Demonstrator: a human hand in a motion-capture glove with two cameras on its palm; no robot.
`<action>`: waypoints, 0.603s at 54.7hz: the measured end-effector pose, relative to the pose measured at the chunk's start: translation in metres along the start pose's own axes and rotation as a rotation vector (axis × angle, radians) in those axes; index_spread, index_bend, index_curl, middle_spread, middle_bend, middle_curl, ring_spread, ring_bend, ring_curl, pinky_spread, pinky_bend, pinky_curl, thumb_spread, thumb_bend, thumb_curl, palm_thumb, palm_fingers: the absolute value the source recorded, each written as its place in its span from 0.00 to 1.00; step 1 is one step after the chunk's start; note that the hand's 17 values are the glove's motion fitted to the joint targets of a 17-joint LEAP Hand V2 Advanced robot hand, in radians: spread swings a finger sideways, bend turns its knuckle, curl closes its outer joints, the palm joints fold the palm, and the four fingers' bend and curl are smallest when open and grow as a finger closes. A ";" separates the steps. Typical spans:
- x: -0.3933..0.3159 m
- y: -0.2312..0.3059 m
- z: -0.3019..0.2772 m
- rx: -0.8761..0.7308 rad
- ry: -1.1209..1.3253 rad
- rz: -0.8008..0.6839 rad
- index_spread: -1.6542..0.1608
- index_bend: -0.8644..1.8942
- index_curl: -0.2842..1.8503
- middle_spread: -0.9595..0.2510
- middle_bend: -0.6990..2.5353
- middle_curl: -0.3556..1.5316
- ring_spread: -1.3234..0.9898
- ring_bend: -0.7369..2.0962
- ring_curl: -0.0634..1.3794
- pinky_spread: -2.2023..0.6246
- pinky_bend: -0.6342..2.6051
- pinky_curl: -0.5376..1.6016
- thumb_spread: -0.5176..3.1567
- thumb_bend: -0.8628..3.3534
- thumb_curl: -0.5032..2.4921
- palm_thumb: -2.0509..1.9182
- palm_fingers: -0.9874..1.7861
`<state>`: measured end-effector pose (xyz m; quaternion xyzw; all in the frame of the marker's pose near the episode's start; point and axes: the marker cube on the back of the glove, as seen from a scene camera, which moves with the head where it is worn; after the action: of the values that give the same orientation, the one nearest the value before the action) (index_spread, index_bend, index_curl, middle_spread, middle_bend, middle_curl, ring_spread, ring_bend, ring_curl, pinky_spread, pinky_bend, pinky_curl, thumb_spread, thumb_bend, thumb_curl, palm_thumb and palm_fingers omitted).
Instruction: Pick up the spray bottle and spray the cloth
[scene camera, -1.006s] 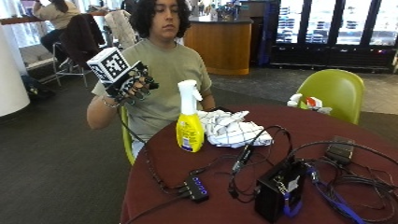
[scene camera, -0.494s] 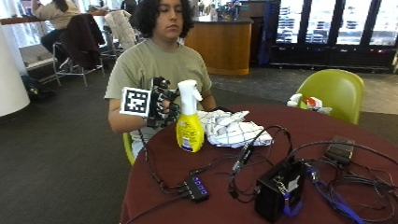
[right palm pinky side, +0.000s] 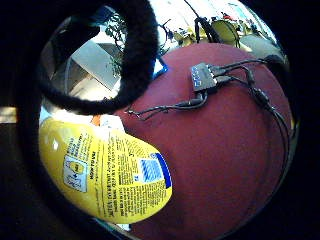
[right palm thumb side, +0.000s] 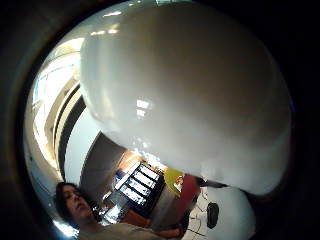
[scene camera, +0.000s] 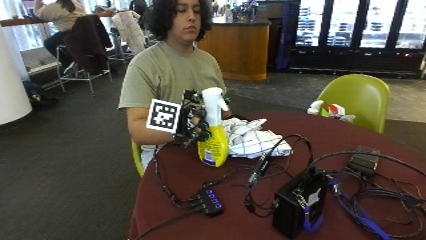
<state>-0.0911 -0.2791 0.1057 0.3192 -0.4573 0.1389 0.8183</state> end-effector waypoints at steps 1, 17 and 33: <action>0.002 -0.002 0.002 -0.030 -0.004 0.003 0.75 0.35 0.19 0.86 0.30 0.37 0.60 0.48 0.27 0.85 0.37 0.42 0.38 0.20 0.29 0.71 0.43; -0.014 -0.023 -0.020 -0.195 -0.258 0.120 0.78 0.43 0.28 0.72 0.36 0.42 0.53 0.45 0.28 0.78 0.28 0.39 0.36 0.21 0.32 0.75 0.76; -0.111 -0.048 -0.062 -0.472 0.029 -0.001 0.77 0.41 0.33 0.67 0.36 0.44 0.50 0.45 0.32 0.71 0.31 0.42 0.28 0.20 0.36 0.77 0.84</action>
<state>-0.0856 -0.2679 -0.0293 0.1172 -0.4653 0.0323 0.8768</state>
